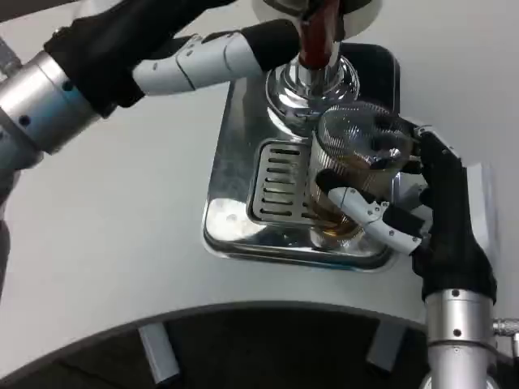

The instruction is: Grasp the cup under the faucet to collect the drink, then remove the cup.

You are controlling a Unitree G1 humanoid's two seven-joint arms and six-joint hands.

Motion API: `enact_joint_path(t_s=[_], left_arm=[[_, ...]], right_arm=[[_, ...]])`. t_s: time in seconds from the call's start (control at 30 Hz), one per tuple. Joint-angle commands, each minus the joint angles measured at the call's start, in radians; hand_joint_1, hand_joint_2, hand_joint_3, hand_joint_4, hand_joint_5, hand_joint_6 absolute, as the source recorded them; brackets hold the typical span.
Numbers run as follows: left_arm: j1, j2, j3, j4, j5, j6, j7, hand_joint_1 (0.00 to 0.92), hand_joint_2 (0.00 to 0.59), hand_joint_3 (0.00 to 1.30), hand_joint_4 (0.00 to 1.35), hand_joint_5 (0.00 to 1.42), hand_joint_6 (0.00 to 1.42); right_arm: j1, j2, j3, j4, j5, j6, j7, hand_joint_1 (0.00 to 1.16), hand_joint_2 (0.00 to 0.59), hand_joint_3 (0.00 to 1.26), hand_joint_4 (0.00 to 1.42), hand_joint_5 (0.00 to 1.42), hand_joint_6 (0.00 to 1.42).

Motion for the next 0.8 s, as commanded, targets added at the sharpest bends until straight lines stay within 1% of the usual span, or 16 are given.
enact_joint_path(t_s=[0.03,0.2,0.37,0.43,0.6,0.8], left_arm=[[0.063,0.028,0.043,-0.071,-0.031,0.019,0.018,0.0,0.095,0.21,0.17,0.23,0.3],[0.163,0.043,0.102,-0.158,-0.063,0.055,0.036,0.0,0.095,0.22,0.17,0.24,0.3],[0.257,0.056,0.153,-0.234,-0.081,0.094,0.05,0.0,0.098,0.22,0.17,0.24,0.3],[0.321,0.054,0.186,-0.272,-0.092,0.113,0.063,0.0,0.099,0.22,0.17,0.24,0.3],[0.453,0.045,0.237,-0.343,-0.097,0.14,0.091,0.0,0.102,0.22,0.17,0.24,0.3],[0.595,0.041,0.296,-0.406,-0.082,0.147,0.125,0.0,0.103,0.22,0.17,0.24,0.3]], right_arm=[[0.025,0.004,0.004,-0.069,0.016,-0.053,0.012,0.82,0.223,0.73,0.83,0.99,1.13],[0.058,0.0,0.003,-0.125,0.025,-0.055,0.038,0.82,0.223,0.74,0.83,1.0,1.15],[0.107,-0.017,0.004,-0.182,0.032,-0.054,0.079,0.82,0.223,0.75,0.85,1.01,1.16],[0.138,-0.024,0.003,-0.204,0.034,-0.058,0.093,0.82,0.223,0.75,0.85,1.01,1.17],[0.19,-0.037,0.011,-0.242,0.036,-0.069,0.121,0.82,0.221,0.76,0.86,1.04,1.18],[0.236,-0.05,0.02,-0.273,0.032,-0.08,0.147,0.82,0.222,0.77,0.88,1.05,1.2]])
